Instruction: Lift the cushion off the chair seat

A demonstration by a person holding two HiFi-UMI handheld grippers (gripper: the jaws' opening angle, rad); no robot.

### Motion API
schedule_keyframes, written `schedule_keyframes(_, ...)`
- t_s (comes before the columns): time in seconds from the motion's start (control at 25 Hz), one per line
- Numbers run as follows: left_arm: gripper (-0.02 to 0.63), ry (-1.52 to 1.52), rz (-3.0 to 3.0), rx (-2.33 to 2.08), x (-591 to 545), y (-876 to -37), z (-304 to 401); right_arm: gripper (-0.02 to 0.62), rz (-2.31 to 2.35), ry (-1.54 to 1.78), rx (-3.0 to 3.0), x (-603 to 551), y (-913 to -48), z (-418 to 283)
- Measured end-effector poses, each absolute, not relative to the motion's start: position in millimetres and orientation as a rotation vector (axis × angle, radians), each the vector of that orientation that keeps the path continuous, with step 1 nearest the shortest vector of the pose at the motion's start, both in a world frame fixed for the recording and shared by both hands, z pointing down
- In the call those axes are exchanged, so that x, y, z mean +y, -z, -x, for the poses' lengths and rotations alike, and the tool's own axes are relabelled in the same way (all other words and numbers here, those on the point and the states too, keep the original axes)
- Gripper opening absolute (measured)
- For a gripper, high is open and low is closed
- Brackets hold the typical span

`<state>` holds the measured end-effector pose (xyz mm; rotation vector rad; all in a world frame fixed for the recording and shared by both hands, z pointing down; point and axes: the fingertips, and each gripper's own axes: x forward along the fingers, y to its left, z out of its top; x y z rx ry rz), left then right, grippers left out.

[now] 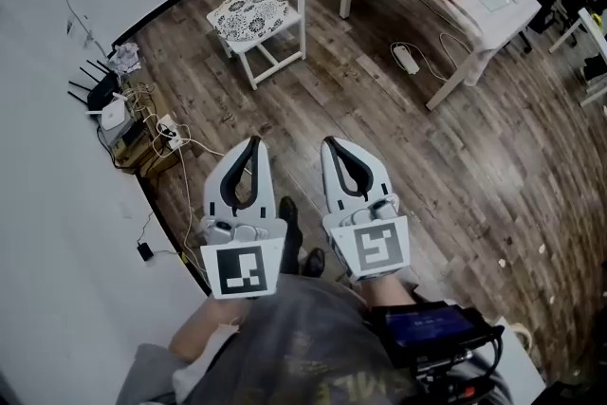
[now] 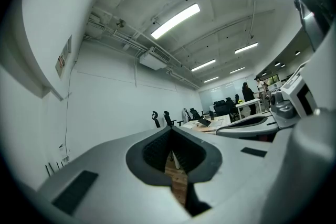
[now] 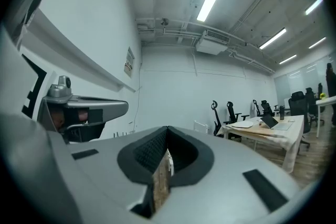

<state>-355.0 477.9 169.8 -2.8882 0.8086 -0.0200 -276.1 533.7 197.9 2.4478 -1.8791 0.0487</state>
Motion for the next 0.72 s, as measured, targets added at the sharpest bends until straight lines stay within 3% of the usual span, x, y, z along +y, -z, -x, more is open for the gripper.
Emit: schedule_keyframes(0.72, 0.006, -0.034, 2.904, 0.852, 301.4, -166.2, 279.2, 0.008, -2.430, -0.014, -1.924, 361.4, -194.5, 187.4)
